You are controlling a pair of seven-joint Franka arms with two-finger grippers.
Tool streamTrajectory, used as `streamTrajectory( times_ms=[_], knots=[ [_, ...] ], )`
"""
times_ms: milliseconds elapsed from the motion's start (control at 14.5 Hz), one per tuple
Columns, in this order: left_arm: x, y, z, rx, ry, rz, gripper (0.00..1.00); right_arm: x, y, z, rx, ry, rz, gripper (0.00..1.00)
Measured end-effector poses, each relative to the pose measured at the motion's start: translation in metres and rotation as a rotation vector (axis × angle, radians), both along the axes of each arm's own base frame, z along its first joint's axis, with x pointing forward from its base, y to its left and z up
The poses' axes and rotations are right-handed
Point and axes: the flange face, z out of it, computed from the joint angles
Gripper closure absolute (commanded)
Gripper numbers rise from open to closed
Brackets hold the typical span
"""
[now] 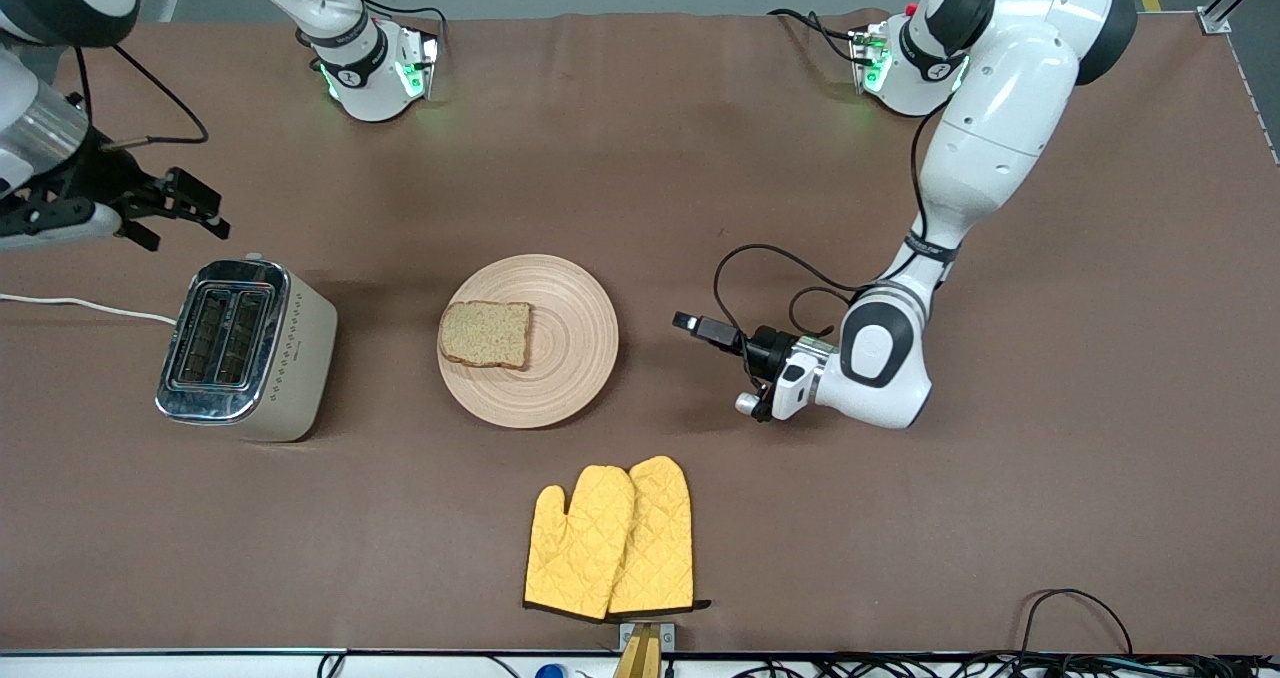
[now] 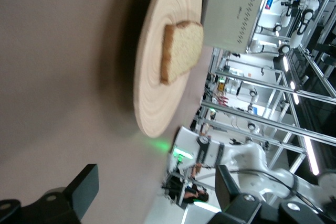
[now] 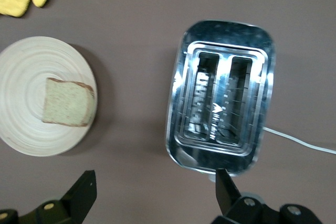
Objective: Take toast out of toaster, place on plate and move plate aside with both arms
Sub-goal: 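Raise the right gripper away while the left gripper grasps the plate rim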
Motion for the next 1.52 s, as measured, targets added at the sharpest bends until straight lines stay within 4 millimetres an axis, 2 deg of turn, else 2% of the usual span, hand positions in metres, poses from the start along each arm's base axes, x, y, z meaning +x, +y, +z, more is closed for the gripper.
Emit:
streamTrajectory(
  times_ms=[138, 345, 414, 483, 690, 897, 1034, 1241, 1379, 1517],
  knots=[
    [-0.004, -0.018, -0.016, -0.020, -0.059, 0.071, 0.08, -0.007, -0.001, 0.034, -0.052, 0.011, -0.026, 0.00],
    [-0.025, -0.057, -0.041, -0.056, -0.097, 0.146, 0.14, -0.011, -0.001, 0.095, -0.091, -0.039, -0.043, 0.00],
    [-0.030, -0.064, -0.048, -0.055, -0.096, 0.157, 0.16, -0.011, -0.003, 0.107, -0.102, -0.057, -0.052, 0.00],
    [-0.031, -0.068, -0.047, -0.059, -0.094, 0.170, 0.17, -0.011, -0.007, 0.113, -0.109, -0.065, -0.061, 0.00],
    [-0.033, -0.076, -0.048, -0.046, -0.100, 0.205, 0.26, -0.002, -0.019, 0.111, -0.112, -0.059, -0.083, 0.00],
    [-0.035, -0.086, -0.050, -0.034, -0.137, 0.221, 0.34, 0.007, -0.009, 0.116, -0.114, -0.071, -0.069, 0.00],
    [-0.036, -0.095, -0.052, -0.040, -0.145, 0.228, 0.47, 0.010, -0.001, 0.121, -0.113, -0.083, -0.080, 0.00],
    [-0.036, -0.099, -0.056, -0.035, -0.150, 0.229, 0.82, 0.025, -0.001, 0.130, -0.111, -0.103, -0.093, 0.00],
    [-0.037, -0.100, -0.058, -0.035, -0.150, 0.227, 0.98, 0.041, -0.003, 0.136, -0.111, -0.111, -0.095, 0.00],
    [-0.035, -0.098, -0.058, -0.026, -0.159, 0.231, 1.00, 0.056, -0.005, 0.141, -0.110, -0.101, -0.098, 0.00]
  ],
)
